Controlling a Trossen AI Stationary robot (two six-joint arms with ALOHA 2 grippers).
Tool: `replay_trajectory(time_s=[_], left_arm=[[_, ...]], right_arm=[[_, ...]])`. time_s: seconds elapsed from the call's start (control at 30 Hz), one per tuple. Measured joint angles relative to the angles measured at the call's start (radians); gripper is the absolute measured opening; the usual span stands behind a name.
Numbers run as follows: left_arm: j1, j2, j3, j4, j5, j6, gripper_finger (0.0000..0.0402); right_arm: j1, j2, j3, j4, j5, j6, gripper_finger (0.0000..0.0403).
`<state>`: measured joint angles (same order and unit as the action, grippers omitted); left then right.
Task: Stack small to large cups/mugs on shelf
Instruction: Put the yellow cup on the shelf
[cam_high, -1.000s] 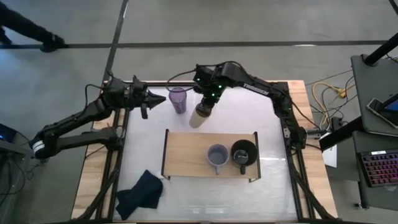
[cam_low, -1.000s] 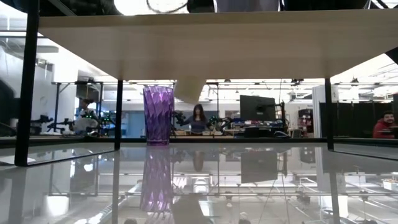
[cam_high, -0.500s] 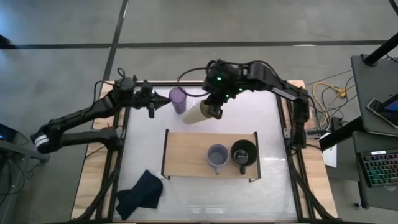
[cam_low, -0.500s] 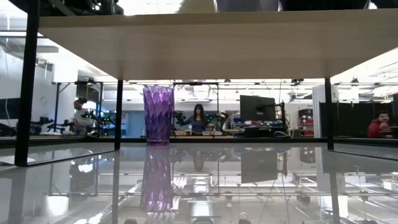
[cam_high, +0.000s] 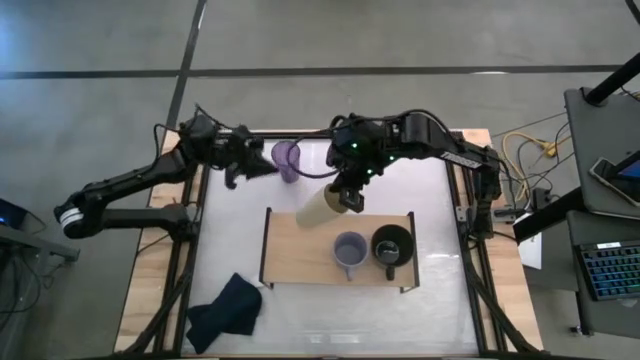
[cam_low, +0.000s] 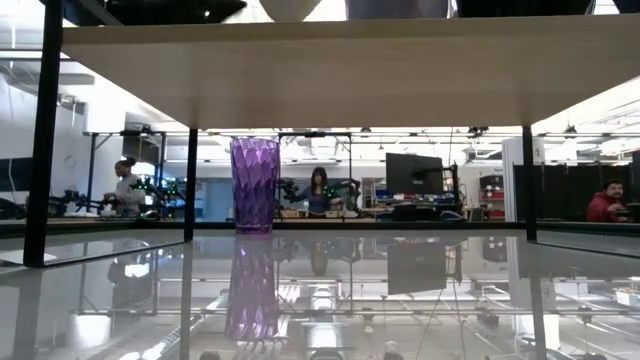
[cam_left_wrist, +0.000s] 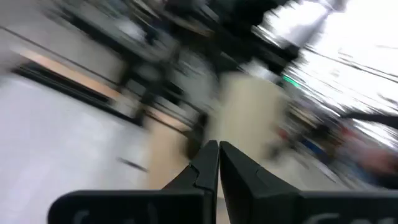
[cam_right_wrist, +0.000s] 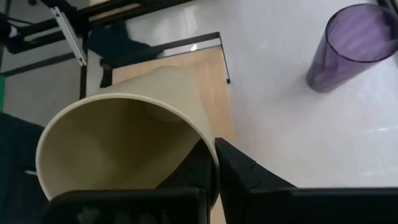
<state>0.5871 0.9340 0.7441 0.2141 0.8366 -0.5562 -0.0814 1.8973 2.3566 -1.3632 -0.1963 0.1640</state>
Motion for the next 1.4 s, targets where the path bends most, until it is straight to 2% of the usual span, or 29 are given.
replay_trajectory(time_s=[0.07,0.13,0.23,0.43,0.7,0.77,0.9,1.03,1.3,1.4], left_arm=[[-0.024,0.015,0.004,-0.004,0.111,-0.016,0.0000],[-0.052,0.021,0.004,-0.014,0.142,-0.015,0.0000],[-0.083,0.029,0.003,-0.012,0.127,-0.014,0.0000],[-0.112,0.071,0.001,-0.013,0.073,-0.014,0.0000],[-0.186,0.123,0.002,-0.014,0.034,-0.009,0.0000],[-0.224,0.120,0.004,-0.014,-0.001,0.006,0.0000],[-0.312,0.095,0.003,-0.024,-0.125,0.065,0.0000],[-0.393,0.076,0.004,-0.065,-0.260,0.070,0.0000],[-0.551,0.084,0.003,-0.105,-0.411,0.038,0.0000],[-0.597,0.086,0.003,-0.102,-0.477,0.038,0.0000]], right_arm=[[0.005,0.009,-0.001,0.002,-0.011,0.000,0.0009],[0.007,0.018,-0.001,0.006,-0.052,0.004,0.0009],[0.013,0.042,0.000,0.011,-0.116,0.011,0.0009],[0.029,0.076,-0.001,0.013,-0.176,0.002,0.0009],[0.045,0.084,-0.001,0.065,-0.099,0.012,0.0009],[0.046,0.084,-0.001,0.060,-0.062,0.017,0.0009],[0.044,0.084,-0.001,0.058,-0.053,0.019,0.0009],[0.052,0.084,-0.001,0.058,-0.104,0.019,0.0009],[0.129,0.102,-0.001,0.065,-0.115,0.018,0.0009],[0.151,0.115,-0.001,0.066,-0.071,0.011,0.0009]])
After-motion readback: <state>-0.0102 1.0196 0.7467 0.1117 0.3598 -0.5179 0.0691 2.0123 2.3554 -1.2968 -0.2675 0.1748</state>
